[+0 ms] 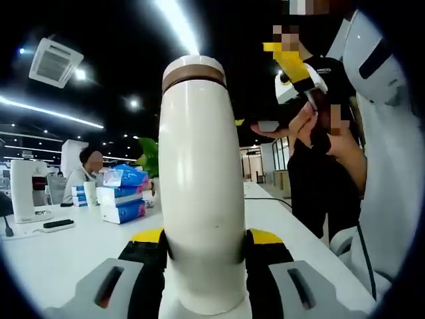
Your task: Grasp the water cup twist off the cup lid place the cup lid on the table
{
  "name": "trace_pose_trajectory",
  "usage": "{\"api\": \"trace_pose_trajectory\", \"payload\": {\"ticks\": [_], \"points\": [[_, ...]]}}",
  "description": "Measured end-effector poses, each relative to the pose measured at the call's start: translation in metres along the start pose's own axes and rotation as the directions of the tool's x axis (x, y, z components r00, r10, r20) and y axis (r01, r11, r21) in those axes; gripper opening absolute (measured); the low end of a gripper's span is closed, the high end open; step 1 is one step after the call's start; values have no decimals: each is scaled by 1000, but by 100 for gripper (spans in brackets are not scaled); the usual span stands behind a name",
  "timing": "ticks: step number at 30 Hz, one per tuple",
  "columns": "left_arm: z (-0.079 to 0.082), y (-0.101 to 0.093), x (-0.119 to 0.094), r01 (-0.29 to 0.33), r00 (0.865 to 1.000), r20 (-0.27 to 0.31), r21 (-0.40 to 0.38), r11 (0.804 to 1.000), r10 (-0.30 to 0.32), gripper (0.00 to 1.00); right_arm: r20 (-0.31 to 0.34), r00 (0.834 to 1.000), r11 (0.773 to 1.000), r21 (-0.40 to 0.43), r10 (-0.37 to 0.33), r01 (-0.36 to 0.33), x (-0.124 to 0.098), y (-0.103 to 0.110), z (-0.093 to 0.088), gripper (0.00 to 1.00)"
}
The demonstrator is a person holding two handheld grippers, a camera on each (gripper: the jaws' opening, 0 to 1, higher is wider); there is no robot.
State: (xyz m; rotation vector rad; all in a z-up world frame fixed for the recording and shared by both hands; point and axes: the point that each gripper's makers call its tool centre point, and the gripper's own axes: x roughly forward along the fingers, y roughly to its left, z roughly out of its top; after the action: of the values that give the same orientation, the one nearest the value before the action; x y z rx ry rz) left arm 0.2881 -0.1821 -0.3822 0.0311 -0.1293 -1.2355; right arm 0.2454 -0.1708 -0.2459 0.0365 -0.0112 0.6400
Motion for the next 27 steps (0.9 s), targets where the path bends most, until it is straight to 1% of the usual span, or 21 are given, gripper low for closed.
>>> {"api": "trace_pose_trajectory", "payload": {"ticks": [1,2,3,4,6,7,10,11,14,15,16,17,18,21,23,25,27], "points": [[0,1,0,0,1000,0,0,1000,0,48,5,1000,1000,-6,1,-1,8,1,2,74],[0,1,0,-1,1000,-1,-1,1000,1,48,27,1000,1000,3,-2,2,17,0,7,78],[1,1,0,-1,1000,-1,-1,1000,1,48,32,999,1000,9,11,-11,22,0,9,79],[1,1,0,-1,1000,-1,-1,1000,1,48,26,1000,1000,18,7,-7,28,-1,9,78],[1,1,0,-1,1000,-1,0,1000,1,48,8,1000,999,-14,-29,29,33,-9,6,73],[1,1,0,-2,1000,-1,0,1000,2,48,4,999,999,-17,-34,34,34,-10,6,70],[2,2,1,-1,1000,-1,0,1000,1,48,4,999,999,-16,-36,36,34,-15,6,60],[2,2,1,-1,1000,-1,0,1000,1,48,4,999,999,-11,-34,34,35,-16,7,55],[3,2,1,0,1000,-1,-1,1000,0,48,-16,999,998,-35,-44,43,35,-19,6,46],[3,2,1,-1,1000,-1,-2,1000,1,48,-22,999,999,-37,-36,35,34,-19,7,45],[3,2,1,0,1000,-1,-1,1000,0,48,-29,999,999,-29,-26,25,34,-20,6,45],[3,2,1,0,1000,-1,-2,1000,0,48,-34,999,999,-40,-7,6,34,-20,6,45],[3,2,2,0,1000,-1,-2,1000,0,48,-43,999,999,-47,18,-20,34,-19,6,45],[3,2,2,1,1000,1,-4,1000,-1,48,-50,994,995,-18,102,-103,32,-18,5,45],[3,2,3,1,1000,1,0,1000,-1,48,-55,986,987,-13,158,-159,31,-18,5,45],[3,2,3,0,1000,-1,1,1000,0,48,-71,972,974,-22,226,-228,31,-16,4,45],[3,3,3,0,1000,-1,-2,1000,0,48,-82,962,965,-10,260,-262,33,-16,4,45]]}}
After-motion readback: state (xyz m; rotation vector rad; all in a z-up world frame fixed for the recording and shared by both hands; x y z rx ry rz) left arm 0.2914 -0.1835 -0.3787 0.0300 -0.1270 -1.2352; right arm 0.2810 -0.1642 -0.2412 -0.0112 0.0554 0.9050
